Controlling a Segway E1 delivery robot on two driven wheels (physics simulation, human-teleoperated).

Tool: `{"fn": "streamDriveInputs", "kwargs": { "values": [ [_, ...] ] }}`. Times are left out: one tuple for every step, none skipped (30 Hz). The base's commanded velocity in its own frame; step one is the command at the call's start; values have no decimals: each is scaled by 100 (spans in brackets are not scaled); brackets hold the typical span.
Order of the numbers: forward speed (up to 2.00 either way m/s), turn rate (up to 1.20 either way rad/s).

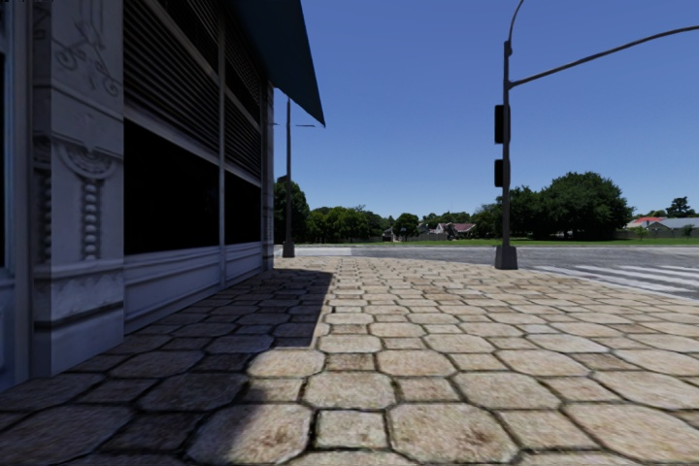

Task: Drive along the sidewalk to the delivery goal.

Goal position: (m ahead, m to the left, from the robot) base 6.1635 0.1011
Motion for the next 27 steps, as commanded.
{"fn": "streamDriveInputs", "kwargs": {
  "values": [
    [200, 0],
    [200, 0],
    [200, 0],
    [200, 0],
    [200, 0],
    [200, 0],
    [200, 0],
    [200, 0],
    [200, 0],
    [200, 0],
    [200, 0],
    [200, 0],
    [200, 0],
    [200, 0],
    [200, 0],
    [200, 0],
    [200, 0],
    [200, 0],
    [200, 0],
    [200, 0],
    [200, 0],
    [200, 0],
    [200, 0],
    [200, 0],
    [200, 0],
    [200, 0],
    [200, 0]
  ]
}}
